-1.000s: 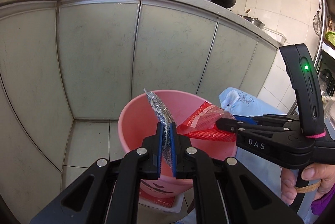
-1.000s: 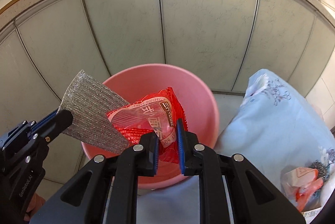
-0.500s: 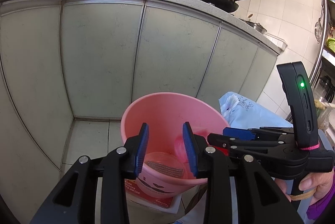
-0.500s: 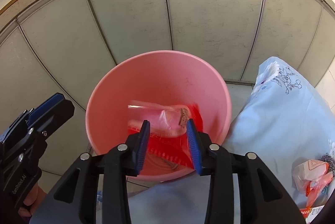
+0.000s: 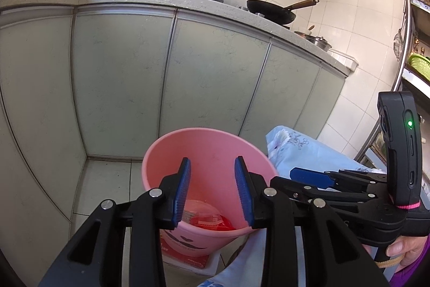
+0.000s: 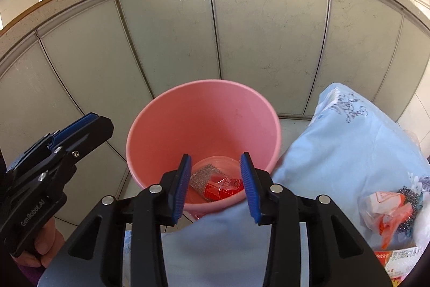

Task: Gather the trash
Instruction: 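Move both tools back over the table trash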

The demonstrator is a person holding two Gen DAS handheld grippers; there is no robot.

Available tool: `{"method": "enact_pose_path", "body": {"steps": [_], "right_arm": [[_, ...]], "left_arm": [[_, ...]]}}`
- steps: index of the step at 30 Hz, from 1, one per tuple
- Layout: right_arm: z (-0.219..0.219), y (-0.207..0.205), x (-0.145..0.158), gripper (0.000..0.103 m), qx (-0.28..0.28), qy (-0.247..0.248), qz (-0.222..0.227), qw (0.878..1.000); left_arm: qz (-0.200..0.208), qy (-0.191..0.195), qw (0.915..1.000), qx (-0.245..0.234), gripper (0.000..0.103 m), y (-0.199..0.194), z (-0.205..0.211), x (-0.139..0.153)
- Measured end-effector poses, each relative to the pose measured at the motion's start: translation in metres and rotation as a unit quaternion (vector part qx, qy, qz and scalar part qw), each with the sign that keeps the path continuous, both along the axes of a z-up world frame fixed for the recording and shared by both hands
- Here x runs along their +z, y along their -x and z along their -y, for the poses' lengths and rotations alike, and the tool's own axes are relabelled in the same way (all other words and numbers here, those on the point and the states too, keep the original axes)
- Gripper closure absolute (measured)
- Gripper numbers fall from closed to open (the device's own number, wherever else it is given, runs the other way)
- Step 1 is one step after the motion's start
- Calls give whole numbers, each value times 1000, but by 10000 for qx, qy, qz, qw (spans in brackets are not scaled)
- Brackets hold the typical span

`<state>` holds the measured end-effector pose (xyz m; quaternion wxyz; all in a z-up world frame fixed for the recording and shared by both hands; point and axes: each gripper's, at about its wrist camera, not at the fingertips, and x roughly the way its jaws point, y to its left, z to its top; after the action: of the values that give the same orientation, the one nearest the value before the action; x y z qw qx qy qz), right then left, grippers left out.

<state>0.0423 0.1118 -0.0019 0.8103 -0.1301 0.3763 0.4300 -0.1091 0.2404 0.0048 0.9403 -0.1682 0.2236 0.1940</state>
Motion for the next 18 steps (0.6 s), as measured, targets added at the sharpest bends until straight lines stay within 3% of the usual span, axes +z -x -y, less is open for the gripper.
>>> {"method": "enact_pose_path", "body": {"steps": [9, 18], "right_arm": [[43, 13, 28, 64, -248, -333, 373, 9984], [92, 19, 42, 64, -608, -509, 532, 9954]], "left_arm": [[131, -84, 9995, -269, 70, -4, 31, 16], [-40, 73, 9968, -789, 69, -16, 63, 23]]}}
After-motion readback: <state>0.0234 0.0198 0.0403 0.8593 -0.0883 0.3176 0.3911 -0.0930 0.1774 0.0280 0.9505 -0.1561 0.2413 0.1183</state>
